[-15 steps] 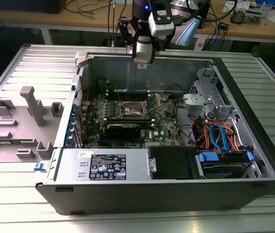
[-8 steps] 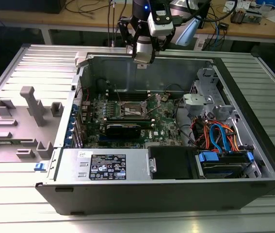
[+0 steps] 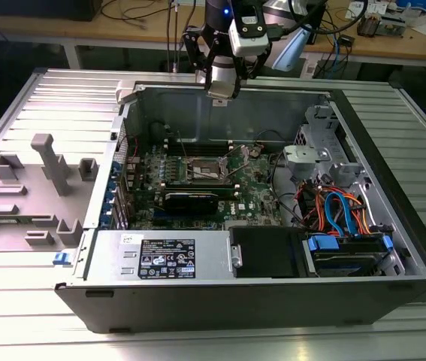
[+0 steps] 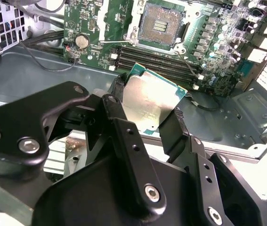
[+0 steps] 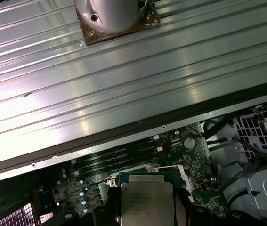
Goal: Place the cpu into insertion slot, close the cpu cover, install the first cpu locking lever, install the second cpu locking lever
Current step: 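Place the cpu into insertion slot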
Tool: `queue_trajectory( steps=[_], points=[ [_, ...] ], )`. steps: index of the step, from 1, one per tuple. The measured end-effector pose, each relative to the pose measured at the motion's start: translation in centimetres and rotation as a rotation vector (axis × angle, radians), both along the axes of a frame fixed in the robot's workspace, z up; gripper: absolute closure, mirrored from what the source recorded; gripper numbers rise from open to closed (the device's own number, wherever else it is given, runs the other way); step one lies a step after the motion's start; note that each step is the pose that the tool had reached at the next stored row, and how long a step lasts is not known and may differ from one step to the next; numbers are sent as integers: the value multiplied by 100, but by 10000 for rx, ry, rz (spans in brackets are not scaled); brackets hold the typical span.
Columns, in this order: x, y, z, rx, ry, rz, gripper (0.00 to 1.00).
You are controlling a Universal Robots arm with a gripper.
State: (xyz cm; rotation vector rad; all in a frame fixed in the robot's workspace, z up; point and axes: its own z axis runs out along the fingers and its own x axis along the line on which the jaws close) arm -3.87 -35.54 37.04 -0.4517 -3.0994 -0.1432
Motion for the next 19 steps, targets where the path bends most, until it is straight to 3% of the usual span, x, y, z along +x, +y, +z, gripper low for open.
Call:
queue_trajectory(
  steps=[7, 12, 16, 19],
  points=[
    [1, -3, -1, -1, 0, -222, 46],
    [1, -6, -6, 1, 0, -698, 46],
    [1, -69, -9, 0, 0, -715, 46],
    [0, -87, -13, 2, 0, -728, 46]
  ],
)
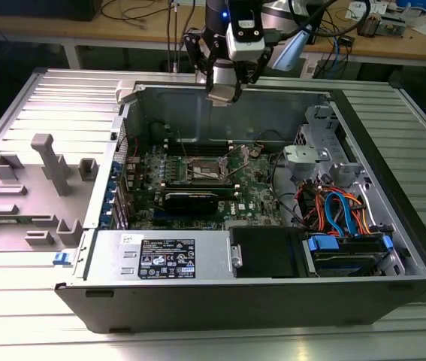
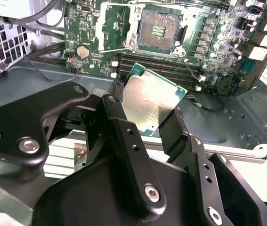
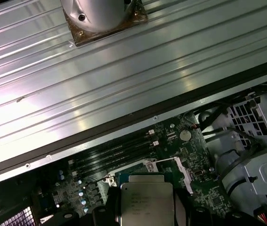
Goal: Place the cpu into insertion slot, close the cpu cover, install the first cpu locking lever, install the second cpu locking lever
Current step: 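Place the cpu into insertion slot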
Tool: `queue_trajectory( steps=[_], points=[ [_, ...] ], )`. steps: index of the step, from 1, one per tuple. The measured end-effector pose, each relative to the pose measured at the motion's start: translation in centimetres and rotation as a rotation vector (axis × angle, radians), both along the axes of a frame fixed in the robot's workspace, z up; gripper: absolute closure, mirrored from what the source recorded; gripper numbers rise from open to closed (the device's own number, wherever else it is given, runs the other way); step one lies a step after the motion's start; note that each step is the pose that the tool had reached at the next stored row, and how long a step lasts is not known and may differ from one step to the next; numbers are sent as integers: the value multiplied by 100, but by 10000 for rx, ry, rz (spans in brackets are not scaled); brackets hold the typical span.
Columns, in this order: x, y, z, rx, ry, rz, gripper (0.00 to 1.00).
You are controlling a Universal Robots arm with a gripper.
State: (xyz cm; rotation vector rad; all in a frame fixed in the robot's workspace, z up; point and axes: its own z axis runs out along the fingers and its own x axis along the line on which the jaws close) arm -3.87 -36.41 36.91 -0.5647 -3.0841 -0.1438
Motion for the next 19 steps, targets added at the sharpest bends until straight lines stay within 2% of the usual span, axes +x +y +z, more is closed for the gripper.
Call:
queue_trajectory(
  steps=[8, 11, 17, 19],
  points=[
    [1, -2, -10, -3, 2, -819, 46],
    [1, -4, -18, -3, 1, -1348, 46],
    [1, -5, -22, -3, 1, -1763, 46],
    [1, -5, -25, -2, 1, -2135, 46]
  ],
)
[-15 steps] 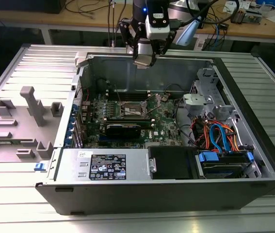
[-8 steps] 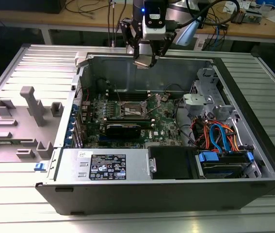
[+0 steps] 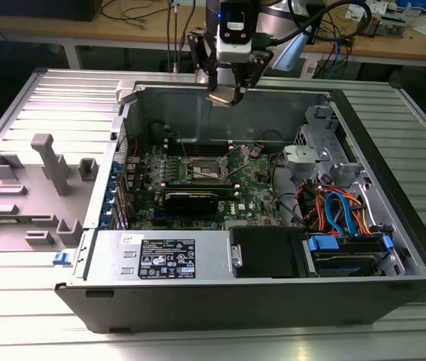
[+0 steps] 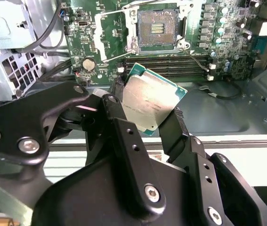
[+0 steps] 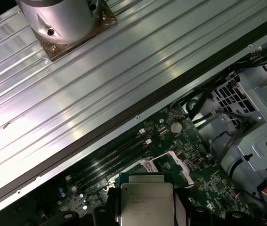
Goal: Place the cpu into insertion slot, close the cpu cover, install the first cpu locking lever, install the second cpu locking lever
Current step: 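Place the cpu into insertion slot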
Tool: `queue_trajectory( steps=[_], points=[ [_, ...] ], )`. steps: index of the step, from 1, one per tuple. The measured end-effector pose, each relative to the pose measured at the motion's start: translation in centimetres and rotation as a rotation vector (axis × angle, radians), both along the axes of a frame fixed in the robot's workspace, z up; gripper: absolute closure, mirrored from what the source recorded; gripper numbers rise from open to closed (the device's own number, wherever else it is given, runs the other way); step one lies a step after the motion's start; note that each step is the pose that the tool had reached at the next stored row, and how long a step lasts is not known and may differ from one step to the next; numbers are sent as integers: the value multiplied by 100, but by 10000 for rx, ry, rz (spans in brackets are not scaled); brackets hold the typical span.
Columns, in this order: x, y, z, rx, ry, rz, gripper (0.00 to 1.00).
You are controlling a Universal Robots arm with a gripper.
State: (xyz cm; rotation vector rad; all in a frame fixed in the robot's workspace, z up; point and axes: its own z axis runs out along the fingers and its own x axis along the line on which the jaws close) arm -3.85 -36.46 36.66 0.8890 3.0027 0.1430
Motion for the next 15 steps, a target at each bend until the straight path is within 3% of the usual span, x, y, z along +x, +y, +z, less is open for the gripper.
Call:
queue_trajectory(
  steps=[5, 15],
  points=[
    [2, 0, -2, 0, 0, -358, 46],
    [2, 0, -3, -1, 0, -381, 46]
  ],
)
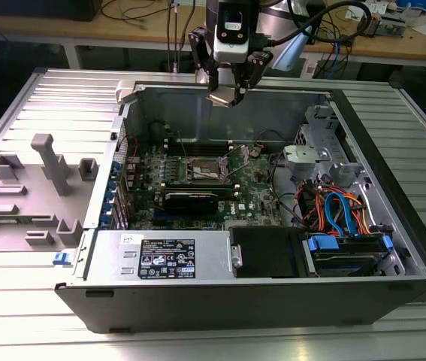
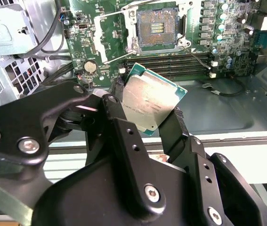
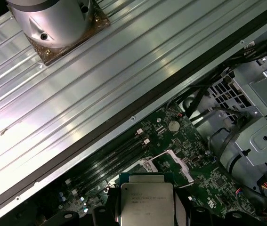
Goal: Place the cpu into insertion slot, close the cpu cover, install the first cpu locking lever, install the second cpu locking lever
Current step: 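Place the cpu into insertion slot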
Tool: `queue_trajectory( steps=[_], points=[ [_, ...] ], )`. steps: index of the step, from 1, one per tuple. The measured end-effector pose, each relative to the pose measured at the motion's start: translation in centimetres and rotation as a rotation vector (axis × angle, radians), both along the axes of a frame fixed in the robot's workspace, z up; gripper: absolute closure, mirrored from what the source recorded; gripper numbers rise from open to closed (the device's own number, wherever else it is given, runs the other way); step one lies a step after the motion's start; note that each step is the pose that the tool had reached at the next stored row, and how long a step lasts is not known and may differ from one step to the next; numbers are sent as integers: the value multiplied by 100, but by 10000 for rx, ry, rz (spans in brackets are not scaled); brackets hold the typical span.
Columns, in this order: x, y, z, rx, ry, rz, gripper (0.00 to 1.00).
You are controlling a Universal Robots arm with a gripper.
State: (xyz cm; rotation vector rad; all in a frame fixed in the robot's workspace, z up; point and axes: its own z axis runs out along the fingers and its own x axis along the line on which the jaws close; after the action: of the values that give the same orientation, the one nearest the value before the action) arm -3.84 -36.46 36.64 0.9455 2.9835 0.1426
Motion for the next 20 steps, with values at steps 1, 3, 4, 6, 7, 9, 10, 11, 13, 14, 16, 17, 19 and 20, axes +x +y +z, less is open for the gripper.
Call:
queue_trajectory(
  steps=[1, 3, 4, 6, 7, 9, 10, 11, 13, 14, 16, 17, 19, 20],
  points=[
    [0, 0, 0, 0, 0, 0, 46],
    [0, 0, 0, -2, 0, -2, 46],
    [0, 0, 0, -3, 0, -11, 46],
    [0, -1, -1, -3, 1, -59, 46],
    [0, -3, -4, -3, 1, -93, 46],
    [0, -19, -15, -3, 0, -191, 46],
    [0, -31, -23, -4, 0, -273, 46],
    [0, -32, -29, -6, 1, -393, 46],
    [0, -32, -46, -5, 1, -846, 46],
    [0, -32, -54, -5, 1, -1101, 46],
    [0, -33, -63, -4, 1, -1364, 46],
    [0, -33, -67, -5, 1, -1509, 46],
    [0, -34, -70, -5, 2, -1714, 46],
    [0, -33, -71, -4, 2, -1766, 46]
  ],
)
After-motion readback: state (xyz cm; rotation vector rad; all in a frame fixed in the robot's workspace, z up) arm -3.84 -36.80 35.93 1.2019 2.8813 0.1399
